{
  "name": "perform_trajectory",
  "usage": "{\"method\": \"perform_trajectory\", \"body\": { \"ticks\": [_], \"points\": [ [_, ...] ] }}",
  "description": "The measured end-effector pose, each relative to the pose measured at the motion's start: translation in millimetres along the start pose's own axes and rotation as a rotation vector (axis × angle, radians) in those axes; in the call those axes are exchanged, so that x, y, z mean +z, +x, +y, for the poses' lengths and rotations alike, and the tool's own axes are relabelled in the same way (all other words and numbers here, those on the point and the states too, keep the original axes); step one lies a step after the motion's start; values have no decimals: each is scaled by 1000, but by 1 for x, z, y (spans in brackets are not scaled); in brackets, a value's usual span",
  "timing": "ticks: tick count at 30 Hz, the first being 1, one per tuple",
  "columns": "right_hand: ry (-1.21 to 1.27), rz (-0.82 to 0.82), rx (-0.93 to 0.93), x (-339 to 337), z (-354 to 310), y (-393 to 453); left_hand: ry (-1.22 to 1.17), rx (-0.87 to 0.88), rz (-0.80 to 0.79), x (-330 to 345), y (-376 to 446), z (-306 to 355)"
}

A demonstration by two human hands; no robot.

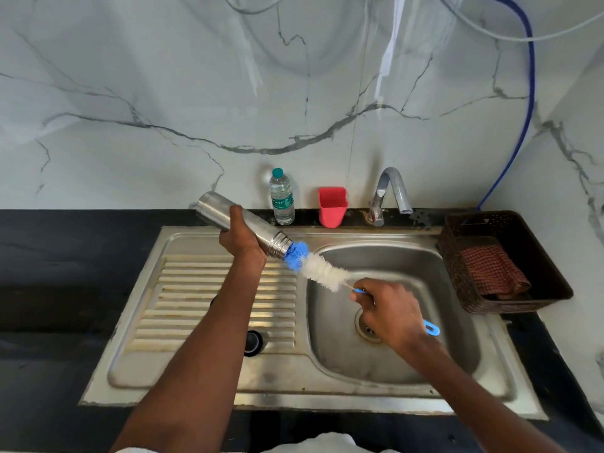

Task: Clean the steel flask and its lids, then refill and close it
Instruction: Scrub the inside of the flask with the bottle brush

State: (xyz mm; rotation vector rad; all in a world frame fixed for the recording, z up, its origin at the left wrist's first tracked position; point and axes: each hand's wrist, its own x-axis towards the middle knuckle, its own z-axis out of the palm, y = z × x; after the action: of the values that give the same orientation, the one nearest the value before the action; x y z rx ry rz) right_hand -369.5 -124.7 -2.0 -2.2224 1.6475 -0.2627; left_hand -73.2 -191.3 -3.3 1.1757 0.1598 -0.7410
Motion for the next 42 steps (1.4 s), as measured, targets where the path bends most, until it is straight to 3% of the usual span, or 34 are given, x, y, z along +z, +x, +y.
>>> {"method": "perform_trajectory", "body": {
  "ticks": [2,5,8,11,13,15,17,19,21,24,26,28,30,34,36,38,42],
  "points": [
    [49,-28,-16,3,6,6,21,-6,-17,1,1,1],
    [542,-202,76,8,8,10,77,-22,-69,3,4,3],
    [984,-502,332,8,8,14,97,-46,-99,7,6,7],
    [1200,-814,455,9,16,20,84,-49,-104,14,9,11],
    [1150,-748,407,8,16,19,93,-36,-94,17,10,13],
    [907,-486,212,4,9,12,93,-29,-69,18,11,13],
    [490,-130,0,7,8,9,81,-28,-42,18,14,15],
    [237,31,-75,9,7,8,68,-26,-36,19,16,17],
    [421,-65,-44,14,9,9,89,-19,-61,18,18,18],
    [967,-446,210,15,17,10,118,-20,-123,17,15,19],
    [1106,-742,312,10,30,14,117,-30,-143,16,12,17],
    [1146,-857,342,9,40,17,102,-26,-145,18,8,16],
    [983,-708,300,13,37,20,104,2,-128,21,6,14],
    [324,21,-58,30,22,14,36,45,-25,26,6,11],
    [221,190,-156,31,21,12,19,33,-7,25,6,11],
    [271,113,-120,25,22,15,30,30,-25,22,10,11],
    [663,-243,26,6,13,18,62,-9,-79,15,14,15]
  ]
}}
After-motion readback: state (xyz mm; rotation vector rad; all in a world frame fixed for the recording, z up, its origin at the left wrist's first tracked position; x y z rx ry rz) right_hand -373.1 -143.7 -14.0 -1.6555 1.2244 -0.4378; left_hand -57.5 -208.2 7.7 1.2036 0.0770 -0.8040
